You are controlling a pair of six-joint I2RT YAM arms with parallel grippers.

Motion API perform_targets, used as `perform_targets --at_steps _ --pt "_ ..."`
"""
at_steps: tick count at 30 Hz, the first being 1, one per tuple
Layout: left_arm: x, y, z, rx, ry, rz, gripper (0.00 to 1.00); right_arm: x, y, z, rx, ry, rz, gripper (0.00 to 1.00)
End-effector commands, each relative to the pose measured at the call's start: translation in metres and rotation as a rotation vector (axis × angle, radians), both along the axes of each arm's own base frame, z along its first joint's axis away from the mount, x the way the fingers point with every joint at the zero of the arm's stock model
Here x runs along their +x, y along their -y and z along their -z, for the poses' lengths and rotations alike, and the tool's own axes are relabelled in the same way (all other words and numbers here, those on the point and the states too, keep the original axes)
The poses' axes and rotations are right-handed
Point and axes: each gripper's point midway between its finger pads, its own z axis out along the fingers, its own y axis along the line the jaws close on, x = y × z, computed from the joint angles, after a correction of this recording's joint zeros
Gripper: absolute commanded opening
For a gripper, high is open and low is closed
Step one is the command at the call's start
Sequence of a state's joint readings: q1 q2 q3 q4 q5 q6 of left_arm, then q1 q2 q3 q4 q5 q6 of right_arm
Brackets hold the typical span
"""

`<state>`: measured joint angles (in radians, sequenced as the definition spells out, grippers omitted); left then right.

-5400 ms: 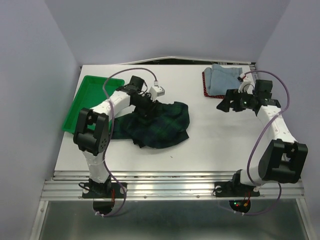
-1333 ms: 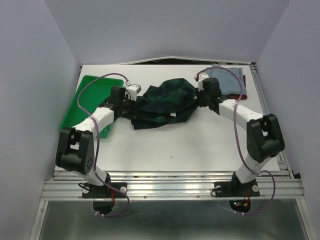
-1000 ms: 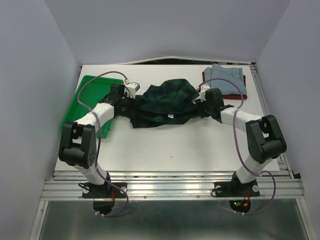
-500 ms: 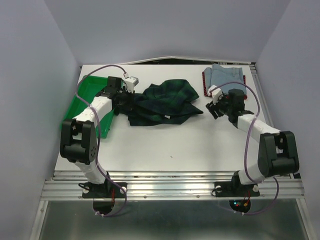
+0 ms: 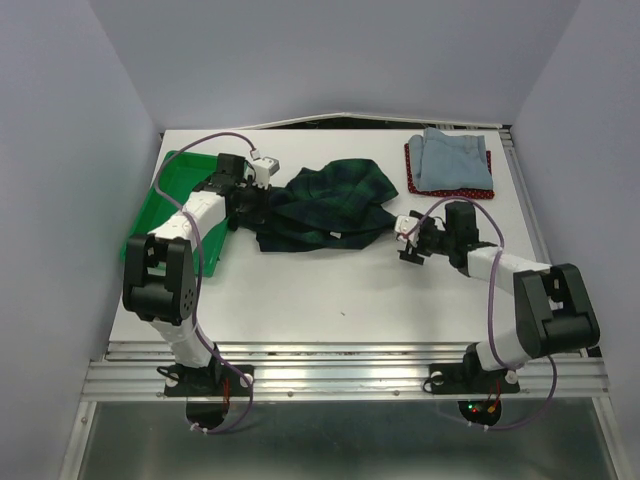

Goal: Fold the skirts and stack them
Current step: Flatten the skirt out

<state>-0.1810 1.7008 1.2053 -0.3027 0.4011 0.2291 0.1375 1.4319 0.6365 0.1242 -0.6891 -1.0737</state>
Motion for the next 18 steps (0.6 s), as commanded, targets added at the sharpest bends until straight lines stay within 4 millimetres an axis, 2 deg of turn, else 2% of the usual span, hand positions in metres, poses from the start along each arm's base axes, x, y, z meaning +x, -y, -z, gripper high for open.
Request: perform_targets --at_steps 1,4,5,11,13,14,16,17,18 --pt "0.010 0.004 -0.021 -0.021 0.050 0.021 0.02 0.034 -0.011 -0.023 0.012 0.218 -0.018 0.76" --pt "0.011 0.005 -0.024 -0.025 0.055 0.027 0.05 0.039 -0.012 -0.016 -0.021 0.258 -0.030 0.71" --pt "0.010 0.005 -0.025 -0.029 0.055 0.032 0.06 0.042 -0.009 -0.013 -0.032 0.262 -0.012 0.66" --pt "0.001 0.009 -0.027 -0.039 0.050 0.076 0.09 0.071 -0.006 -0.019 -0.032 0.332 0.063 0.63" --pt "-0.001 0.008 -0.028 -0.038 0.045 0.079 0.13 0.073 -0.008 -0.020 -0.034 0.335 0.050 0.55" --pt "-0.002 0.009 -0.030 -0.040 0.046 0.092 0.18 0.073 -0.010 -0.019 -0.031 0.334 0.039 0.44" --pt "-0.002 0.010 -0.032 -0.042 0.049 0.095 0.22 0.074 -0.010 -0.019 -0.033 0.326 0.039 0.32" --pt "-0.002 0.010 -0.033 -0.040 0.055 0.101 0.23 0.074 -0.011 -0.022 -0.027 0.326 0.039 0.15" --pt "-0.003 0.009 -0.035 -0.035 0.060 0.101 0.24 0.073 -0.011 -0.022 -0.021 0.325 0.040 0.05"
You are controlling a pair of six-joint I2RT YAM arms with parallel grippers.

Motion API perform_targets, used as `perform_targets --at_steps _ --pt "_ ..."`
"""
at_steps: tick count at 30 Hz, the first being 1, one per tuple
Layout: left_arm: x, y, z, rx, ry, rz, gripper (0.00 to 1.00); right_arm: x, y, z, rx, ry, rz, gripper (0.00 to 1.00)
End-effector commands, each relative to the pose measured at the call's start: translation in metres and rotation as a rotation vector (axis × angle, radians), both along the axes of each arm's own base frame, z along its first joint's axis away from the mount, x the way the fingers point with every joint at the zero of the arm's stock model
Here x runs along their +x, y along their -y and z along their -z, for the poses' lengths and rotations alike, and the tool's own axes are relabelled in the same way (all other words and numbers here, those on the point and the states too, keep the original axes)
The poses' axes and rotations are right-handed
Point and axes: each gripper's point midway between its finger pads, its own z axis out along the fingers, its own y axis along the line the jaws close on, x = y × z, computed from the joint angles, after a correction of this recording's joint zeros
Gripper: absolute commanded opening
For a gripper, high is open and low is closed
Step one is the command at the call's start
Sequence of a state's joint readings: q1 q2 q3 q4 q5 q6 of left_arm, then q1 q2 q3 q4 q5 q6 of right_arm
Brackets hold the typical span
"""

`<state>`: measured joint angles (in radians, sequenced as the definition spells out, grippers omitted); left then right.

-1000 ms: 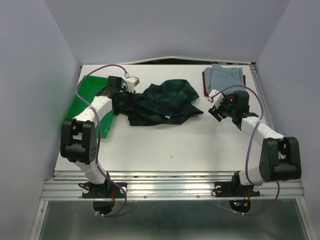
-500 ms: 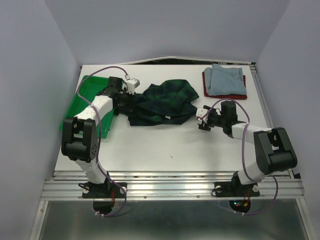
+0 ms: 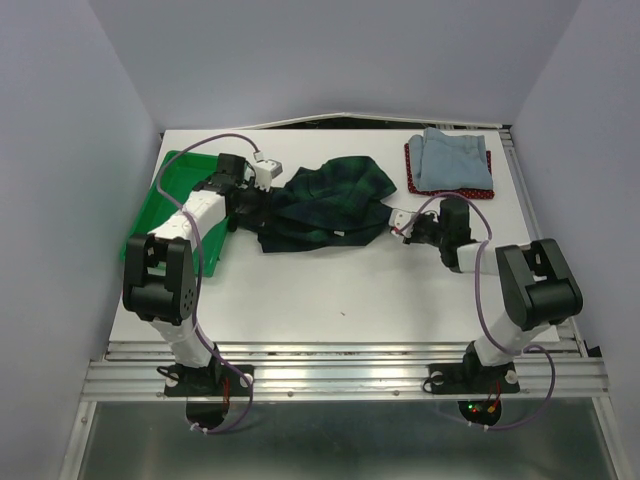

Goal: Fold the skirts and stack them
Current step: Flatten the skirt out

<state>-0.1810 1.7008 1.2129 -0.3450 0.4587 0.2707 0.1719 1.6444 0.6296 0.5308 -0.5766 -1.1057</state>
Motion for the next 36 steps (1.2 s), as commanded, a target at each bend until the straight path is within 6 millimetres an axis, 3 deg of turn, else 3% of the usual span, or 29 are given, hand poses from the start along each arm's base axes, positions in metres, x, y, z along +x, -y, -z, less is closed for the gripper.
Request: perform_targets --at_steps 1,7,8,9,11,12,13,16,21,22,26,30,32,35,36 --pt "0.007 0.002 -0.036 -0.016 0.086 0.035 0.24 0.019 -0.008 -0.036 0.028 0.119 -0.010 0.01" --pt "0.005 -0.003 -0.045 0.015 0.121 0.049 0.24 0.007 -0.006 -0.046 0.021 0.133 -0.016 0.01" --pt "0.005 -0.004 -0.046 0.015 0.125 0.050 0.24 0.006 -0.005 -0.045 0.010 0.117 -0.016 0.10" --pt "0.006 -0.005 -0.047 0.017 0.128 0.046 0.24 0.009 -0.005 -0.048 0.015 0.094 -0.007 0.40" --pt "0.006 -0.004 -0.046 0.018 0.125 0.051 0.24 0.011 0.000 -0.043 -0.012 0.089 0.013 0.76" --pt "0.007 -0.005 -0.047 0.019 0.128 0.048 0.24 0.014 0.009 -0.042 -0.009 0.091 0.020 1.00" --pt "0.006 -0.004 -0.045 0.018 0.123 0.050 0.24 0.015 0.013 -0.041 -0.004 0.091 0.018 1.00" --pt "0.005 -0.004 -0.041 0.018 0.116 0.053 0.23 0.019 0.019 -0.037 0.004 0.089 -0.002 1.00" --pt "0.005 -0.004 -0.041 0.019 0.116 0.055 0.23 0.014 0.003 -0.031 -0.024 0.113 -0.151 1.00" --pt "0.006 -0.004 -0.041 0.019 0.116 0.055 0.24 0.010 0.002 -0.023 -0.024 0.064 -0.162 1.00" --pt "0.007 -0.005 -0.039 0.015 0.109 0.053 0.24 0.020 -0.009 -0.021 -0.008 0.086 -0.174 0.89" --pt "0.007 -0.006 -0.036 0.010 0.098 0.046 0.24 0.031 -0.016 -0.024 -0.005 0.116 -0.202 0.64" --pt "0.008 -0.007 -0.036 0.008 0.096 0.045 0.25 0.033 -0.017 -0.021 -0.015 0.102 -0.210 0.56" --pt "0.010 -0.008 -0.041 0.003 0.102 0.046 0.39 0.031 -0.022 -0.020 -0.031 0.088 -0.238 0.28" --pt "0.010 -0.010 -0.048 0.004 0.121 0.042 0.44 0.029 -0.023 -0.022 -0.026 0.083 -0.244 0.02"
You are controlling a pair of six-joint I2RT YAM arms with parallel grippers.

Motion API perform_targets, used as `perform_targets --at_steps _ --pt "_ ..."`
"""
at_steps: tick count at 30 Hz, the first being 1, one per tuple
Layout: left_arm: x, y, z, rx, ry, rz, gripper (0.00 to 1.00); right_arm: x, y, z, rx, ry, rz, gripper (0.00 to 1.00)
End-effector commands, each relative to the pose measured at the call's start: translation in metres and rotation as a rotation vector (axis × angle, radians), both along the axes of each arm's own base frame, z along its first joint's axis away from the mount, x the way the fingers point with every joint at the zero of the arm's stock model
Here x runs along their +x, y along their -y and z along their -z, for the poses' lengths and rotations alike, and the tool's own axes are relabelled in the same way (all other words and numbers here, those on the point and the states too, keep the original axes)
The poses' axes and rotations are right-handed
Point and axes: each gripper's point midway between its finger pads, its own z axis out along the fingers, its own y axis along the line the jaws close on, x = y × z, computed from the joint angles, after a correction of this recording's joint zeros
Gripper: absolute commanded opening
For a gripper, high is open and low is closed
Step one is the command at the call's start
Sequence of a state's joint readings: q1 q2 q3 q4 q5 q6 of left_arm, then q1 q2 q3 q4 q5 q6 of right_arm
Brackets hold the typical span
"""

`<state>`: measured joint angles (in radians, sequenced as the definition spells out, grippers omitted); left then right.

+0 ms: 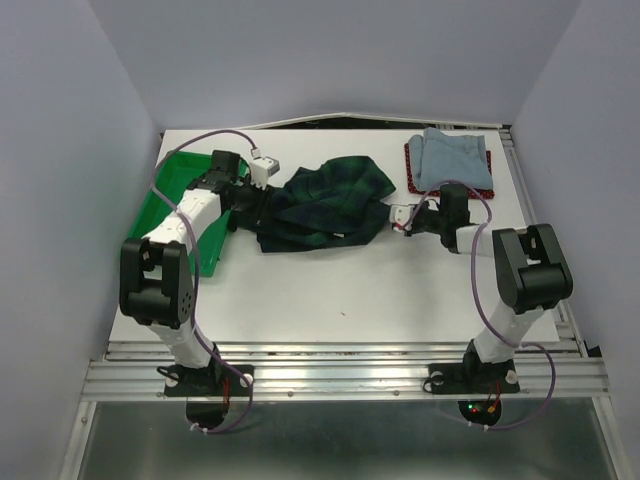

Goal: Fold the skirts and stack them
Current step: Flatten the skirt out

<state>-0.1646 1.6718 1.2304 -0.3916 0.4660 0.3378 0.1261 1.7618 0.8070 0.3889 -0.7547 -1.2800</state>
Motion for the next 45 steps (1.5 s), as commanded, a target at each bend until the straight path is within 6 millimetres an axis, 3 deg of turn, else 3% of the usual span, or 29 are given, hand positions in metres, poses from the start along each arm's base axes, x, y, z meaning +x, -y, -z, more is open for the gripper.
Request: perform_targets --at_steps 1,6,8,12,13,15,20,27,34,45 --pt "0.013 -0.004 -0.040 -0.017 0.106 0.004 0.55 0.002 -0.012 -0.020 0.004 0.052 -0.072 0.01" --pt "0.013 -0.029 -0.091 0.112 0.318 0.066 0.70 -0.010 -0.007 -0.027 -0.006 0.027 -0.046 0.01" --pt "0.007 -0.039 -0.097 0.180 0.358 0.106 0.72 -0.011 -0.005 -0.030 -0.006 0.022 -0.029 0.01" --pt "-0.022 -0.054 -0.091 0.343 0.454 0.291 0.72 -0.009 -0.003 -0.034 0.012 -0.005 0.004 0.01" --pt "-0.032 -0.057 -0.070 0.397 0.463 0.383 0.72 -0.008 -0.002 -0.034 0.022 -0.025 0.018 0.01" --pt "-0.040 -0.058 -0.058 0.442 0.507 0.451 0.73 -0.005 -0.001 -0.034 0.026 -0.039 0.036 0.01" --pt "-0.049 -0.037 -0.024 0.490 0.599 0.580 0.73 -0.002 0.001 -0.035 0.012 -0.042 0.048 0.01" --pt "-0.028 -0.007 -0.022 0.475 0.746 0.617 0.73 -0.001 0.003 -0.035 0.009 -0.055 0.065 0.01" --pt "-0.015 0.009 0.003 0.456 0.718 0.663 0.74 0.001 0.005 -0.032 0.008 -0.067 0.077 0.01" --pt "0.000 0.030 -0.002 0.401 0.735 0.647 0.71 0.005 0.006 -0.035 0.014 -0.069 0.097 0.01"
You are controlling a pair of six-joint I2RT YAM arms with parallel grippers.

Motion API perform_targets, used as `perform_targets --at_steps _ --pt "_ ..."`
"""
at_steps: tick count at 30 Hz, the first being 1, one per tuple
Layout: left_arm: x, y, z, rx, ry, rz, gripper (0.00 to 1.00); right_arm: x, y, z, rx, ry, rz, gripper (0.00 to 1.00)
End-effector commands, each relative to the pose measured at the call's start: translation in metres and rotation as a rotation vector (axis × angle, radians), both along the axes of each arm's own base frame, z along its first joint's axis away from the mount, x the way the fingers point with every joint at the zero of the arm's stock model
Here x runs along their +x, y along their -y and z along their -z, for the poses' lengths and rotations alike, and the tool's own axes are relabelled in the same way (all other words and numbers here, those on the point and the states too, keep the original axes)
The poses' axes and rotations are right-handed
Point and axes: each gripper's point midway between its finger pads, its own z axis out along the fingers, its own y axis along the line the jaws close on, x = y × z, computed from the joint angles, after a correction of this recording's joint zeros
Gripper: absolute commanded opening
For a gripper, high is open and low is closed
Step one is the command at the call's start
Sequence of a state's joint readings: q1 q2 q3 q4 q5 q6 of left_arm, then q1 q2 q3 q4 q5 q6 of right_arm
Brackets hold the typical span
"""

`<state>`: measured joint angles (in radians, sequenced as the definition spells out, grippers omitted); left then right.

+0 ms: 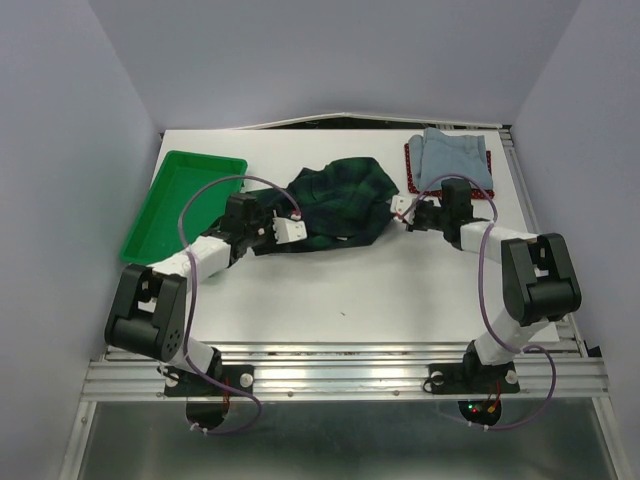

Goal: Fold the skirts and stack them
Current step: Flatten the skirt out

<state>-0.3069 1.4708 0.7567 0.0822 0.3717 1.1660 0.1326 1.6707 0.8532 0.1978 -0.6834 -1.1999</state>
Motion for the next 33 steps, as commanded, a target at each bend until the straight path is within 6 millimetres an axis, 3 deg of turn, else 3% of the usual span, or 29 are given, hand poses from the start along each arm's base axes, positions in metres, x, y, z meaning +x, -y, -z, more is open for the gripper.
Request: perform_targets --at_steps 1,6,9,12,13,15,17,21,25,28,30,31,33 --pt "0.019 0.020 -0.036 -0.075 0.092 0.030 0.65 0.014 -0.002 -0.019 0.016 0.035 0.017 0.01" --pt "0.023 0.029 -0.043 -0.116 0.073 0.023 0.38 0.018 0.001 -0.030 0.028 0.043 0.051 0.01" --pt "0.019 0.033 -0.042 -0.120 0.055 0.054 0.36 0.019 0.001 -0.034 0.033 0.046 0.060 0.01" --pt "0.014 0.034 -0.037 -0.104 0.038 0.079 0.37 0.018 0.001 -0.037 0.035 0.051 0.060 0.01" --pt "0.011 0.034 -0.034 -0.095 0.030 0.090 0.40 0.017 0.001 -0.038 0.037 0.052 0.062 0.01" --pt "0.007 0.034 -0.029 -0.079 0.011 0.104 0.58 0.017 0.001 -0.039 0.037 0.054 0.063 0.01" --pt "0.002 0.036 -0.024 -0.066 0.006 0.120 0.62 0.016 0.002 -0.037 0.035 0.052 0.064 0.01" --pt "0.001 0.038 -0.017 -0.045 0.019 0.114 0.66 0.015 0.001 -0.035 0.036 0.047 0.056 0.01" --pt "0.009 0.042 -0.017 -0.057 0.039 0.090 0.62 0.015 0.001 -0.033 0.034 0.044 0.057 0.01" --pt "0.021 0.040 -0.015 -0.051 0.042 0.045 0.48 0.015 0.002 -0.032 0.031 0.043 0.061 0.01" --pt "0.030 0.033 -0.013 -0.035 0.047 -0.008 0.34 0.016 0.003 -0.033 0.029 0.045 0.068 0.01" --pt "0.034 0.031 -0.016 -0.036 0.055 -0.028 0.23 0.017 0.004 -0.035 0.027 0.051 0.073 0.01" --pt "0.041 0.025 -0.028 -0.060 0.061 -0.070 0.12 0.021 0.014 -0.039 0.014 0.062 0.120 0.01"
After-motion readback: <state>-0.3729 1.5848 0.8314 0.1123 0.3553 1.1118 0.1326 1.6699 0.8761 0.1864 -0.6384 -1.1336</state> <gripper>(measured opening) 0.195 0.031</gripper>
